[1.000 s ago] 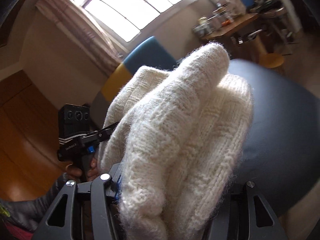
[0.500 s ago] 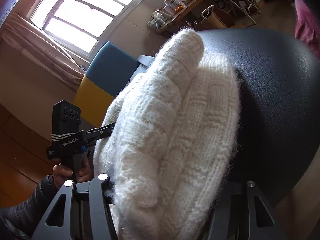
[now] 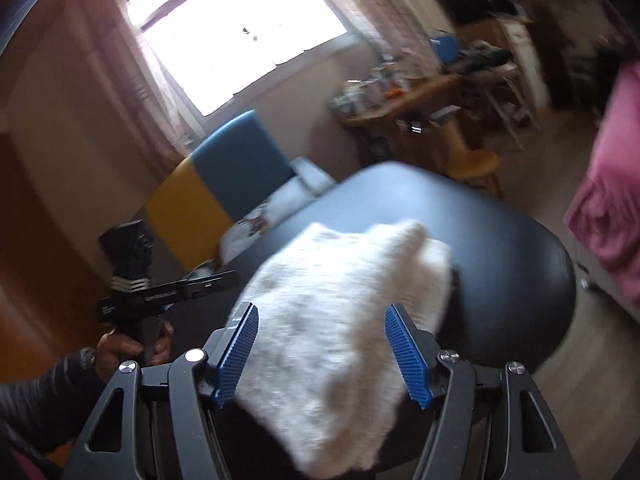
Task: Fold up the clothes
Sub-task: 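Release the folded sweater and lift both grippers away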
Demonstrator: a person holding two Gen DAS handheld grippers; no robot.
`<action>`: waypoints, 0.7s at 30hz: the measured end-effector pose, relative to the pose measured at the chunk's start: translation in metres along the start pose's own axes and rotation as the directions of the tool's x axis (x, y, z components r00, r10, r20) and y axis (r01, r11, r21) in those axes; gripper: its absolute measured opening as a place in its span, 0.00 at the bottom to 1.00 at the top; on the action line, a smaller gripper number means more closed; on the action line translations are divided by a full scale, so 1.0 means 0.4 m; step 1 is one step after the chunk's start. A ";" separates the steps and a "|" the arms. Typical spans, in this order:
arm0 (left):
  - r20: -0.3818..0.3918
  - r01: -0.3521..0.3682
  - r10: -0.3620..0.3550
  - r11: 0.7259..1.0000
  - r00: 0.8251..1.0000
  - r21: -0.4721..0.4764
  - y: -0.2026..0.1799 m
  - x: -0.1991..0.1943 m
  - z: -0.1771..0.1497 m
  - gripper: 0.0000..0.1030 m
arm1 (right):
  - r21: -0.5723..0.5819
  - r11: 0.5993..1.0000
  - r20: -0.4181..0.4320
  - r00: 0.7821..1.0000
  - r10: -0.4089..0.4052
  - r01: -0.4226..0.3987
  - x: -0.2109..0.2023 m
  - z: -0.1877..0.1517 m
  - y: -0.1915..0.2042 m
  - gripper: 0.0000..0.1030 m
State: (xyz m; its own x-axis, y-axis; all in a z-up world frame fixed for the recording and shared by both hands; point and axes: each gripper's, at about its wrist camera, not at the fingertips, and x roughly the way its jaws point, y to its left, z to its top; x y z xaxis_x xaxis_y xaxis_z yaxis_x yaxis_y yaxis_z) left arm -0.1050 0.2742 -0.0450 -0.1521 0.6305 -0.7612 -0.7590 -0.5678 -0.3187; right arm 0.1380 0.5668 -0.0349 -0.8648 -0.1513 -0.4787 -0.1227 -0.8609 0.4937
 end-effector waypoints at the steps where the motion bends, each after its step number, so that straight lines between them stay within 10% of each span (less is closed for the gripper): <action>1: -0.010 0.000 0.000 1.000 1.000 0.008 -0.014 0.011 -0.010 0.49 | -0.038 0.999 -0.029 0.999 0.018 -0.019 0.019 0.001 0.025 0.65; 5: -0.050 0.002 0.000 0.999 0.999 0.039 -0.069 0.056 -0.051 0.49 | -0.059 0.998 -0.235 0.971 -0.040 0.027 0.130 -0.104 -0.018 0.63; 11: -0.025 -0.025 0.025 1.000 0.999 -0.010 -0.080 0.037 -0.046 0.49 | 0.097 0.994 -0.209 0.977 -0.036 0.057 0.103 -0.166 -0.110 0.46; 14: 0.017 -0.151 0.152 0.988 0.988 -0.012 -0.091 -0.012 -0.055 0.50 | 0.098 0.993 -0.157 0.987 -0.044 0.060 0.054 -0.153 -0.075 0.47; 21: 0.216 -0.373 0.362 0.928 0.907 0.009 -0.177 -0.186 -0.096 0.51 | -0.065 0.984 0.101 0.982 -0.157 0.164 -0.025 -0.101 0.128 1.00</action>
State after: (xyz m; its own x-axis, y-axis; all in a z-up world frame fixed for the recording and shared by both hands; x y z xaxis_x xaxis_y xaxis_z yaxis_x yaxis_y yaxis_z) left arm -0.0154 0.2472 0.0125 -0.5499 0.4804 -0.6833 -0.6532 -0.7572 -0.0067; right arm 0.1601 0.5046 -0.0340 -0.8796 0.0361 -0.4743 -0.2311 -0.9039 0.3598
